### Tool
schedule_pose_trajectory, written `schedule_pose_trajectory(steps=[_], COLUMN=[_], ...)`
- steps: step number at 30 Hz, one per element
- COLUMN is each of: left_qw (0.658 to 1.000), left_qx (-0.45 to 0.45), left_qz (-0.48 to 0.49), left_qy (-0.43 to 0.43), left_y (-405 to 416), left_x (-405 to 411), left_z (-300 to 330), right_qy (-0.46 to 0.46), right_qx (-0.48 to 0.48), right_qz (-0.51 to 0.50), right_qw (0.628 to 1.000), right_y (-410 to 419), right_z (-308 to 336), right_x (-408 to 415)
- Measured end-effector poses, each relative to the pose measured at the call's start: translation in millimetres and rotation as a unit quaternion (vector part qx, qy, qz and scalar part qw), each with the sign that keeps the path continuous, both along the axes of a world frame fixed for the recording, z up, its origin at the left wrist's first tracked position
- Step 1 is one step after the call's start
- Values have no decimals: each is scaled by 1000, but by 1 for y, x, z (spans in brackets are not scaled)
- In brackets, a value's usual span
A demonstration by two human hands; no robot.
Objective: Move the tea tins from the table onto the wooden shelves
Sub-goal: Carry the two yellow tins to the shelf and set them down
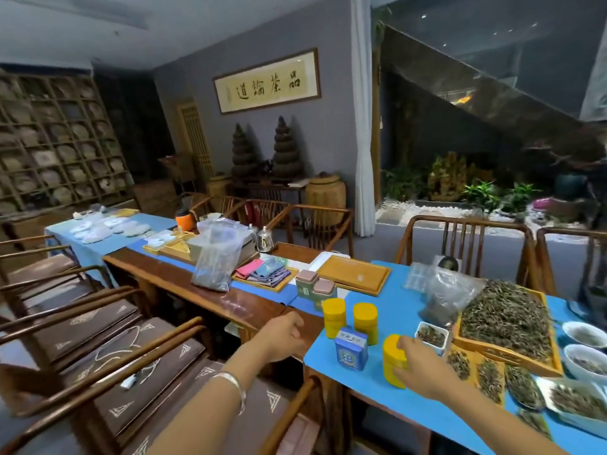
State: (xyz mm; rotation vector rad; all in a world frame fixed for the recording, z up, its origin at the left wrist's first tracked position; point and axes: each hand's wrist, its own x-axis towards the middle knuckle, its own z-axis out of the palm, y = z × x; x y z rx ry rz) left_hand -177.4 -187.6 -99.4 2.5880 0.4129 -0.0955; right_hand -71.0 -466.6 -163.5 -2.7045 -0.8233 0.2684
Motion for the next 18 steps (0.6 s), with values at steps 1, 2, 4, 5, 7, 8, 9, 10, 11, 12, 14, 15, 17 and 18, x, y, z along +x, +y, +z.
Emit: schedule_pose_trajectory(steps=[1, 2, 4, 5, 7, 8, 9, 10, 11, 12, 14, 15, 17, 18], left_qw=[1000, 1000, 1000, 1000, 999, 998, 998, 997, 997, 996, 995, 995, 993, 992], left_qx=[0, 0, -16, -24, -30, -30, -33, -37, -42, -46, -56, -62, -73, -79], left_qz=[4, 8, 13, 15, 9, 4, 1, 1, 1, 1, -3, -7, -21, -29], left_qy=[4, 5, 7, 11, 34, 47, 59, 64, 68, 71, 80, 80, 88, 92], left_y=[10, 19, 34, 39, 49, 53, 58, 62, 66, 71, 79, 83, 92, 97], left_x=[19, 37, 68, 79, 102, 113, 125, 135, 147, 160, 183, 192, 215, 225], left_z=[-1, -3, -15, -21, -40, -51, -62, -71, -83, -94, -118, -129, -156, -168], right_qy=[4, 4, 10, 15, 38, 48, 55, 56, 58, 57, 71, 80, 97, 104], right_qx=[-2, -7, -17, -21, -27, -27, -30, -33, -36, -38, -41, -35, -24, -21], right_qz=[-6, -11, -20, -27, -43, -51, -58, -65, -72, -78, -94, -104, -124, -129], right_qw=[1000, 1000, 1000, 999, 998, 997, 996, 996, 995, 995, 992, 991, 987, 986], right_y=[5, 10, 17, 19, 23, 25, 26, 27, 28, 29, 30, 30, 30, 31], right_z=[-4, -9, -18, -21, -34, -42, -51, -59, -69, -78, -97, -104, -121, -129], right_x=[16, 32, 60, 69, 88, 96, 103, 108, 115, 122, 135, 140, 152, 158])
